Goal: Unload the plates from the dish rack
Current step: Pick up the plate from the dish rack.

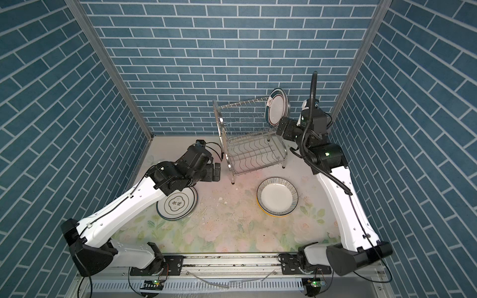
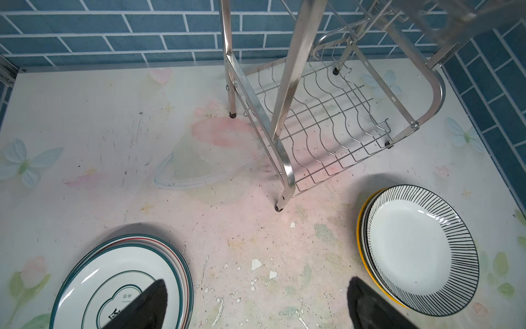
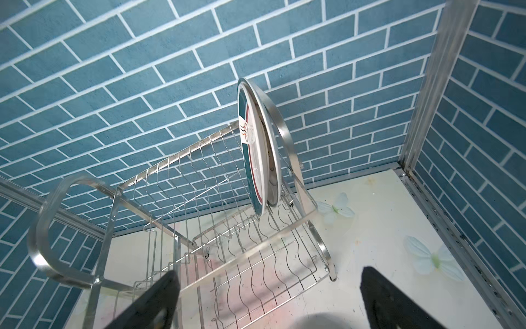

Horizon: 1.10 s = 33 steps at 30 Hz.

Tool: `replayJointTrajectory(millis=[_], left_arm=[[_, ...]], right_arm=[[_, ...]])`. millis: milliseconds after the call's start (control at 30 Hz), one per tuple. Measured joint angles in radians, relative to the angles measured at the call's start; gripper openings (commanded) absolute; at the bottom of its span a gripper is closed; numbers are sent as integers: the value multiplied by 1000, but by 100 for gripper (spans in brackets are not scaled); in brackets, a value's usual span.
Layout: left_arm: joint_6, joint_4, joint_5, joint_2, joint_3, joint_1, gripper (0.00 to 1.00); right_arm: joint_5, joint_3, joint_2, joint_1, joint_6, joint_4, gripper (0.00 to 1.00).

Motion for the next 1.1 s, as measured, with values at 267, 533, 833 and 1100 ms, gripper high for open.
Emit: replayJointTrajectory(millis=[267, 533, 833, 1100], left_arm=[[11, -13, -2, 0, 6, -9, 99], [19, -6, 5, -26, 1, -9, 99], [19, 12, 3, -84, -18, -8, 99], [18, 30, 11, -90, -46, -5, 99]], right_arm=[[-81, 230, 213, -12, 1, -36, 99], [-153, 335, 319, -24, 25, -42, 99], [-195, 365, 360, -24, 39, -42, 96], [-206, 435, 396, -25, 47, -52, 93]])
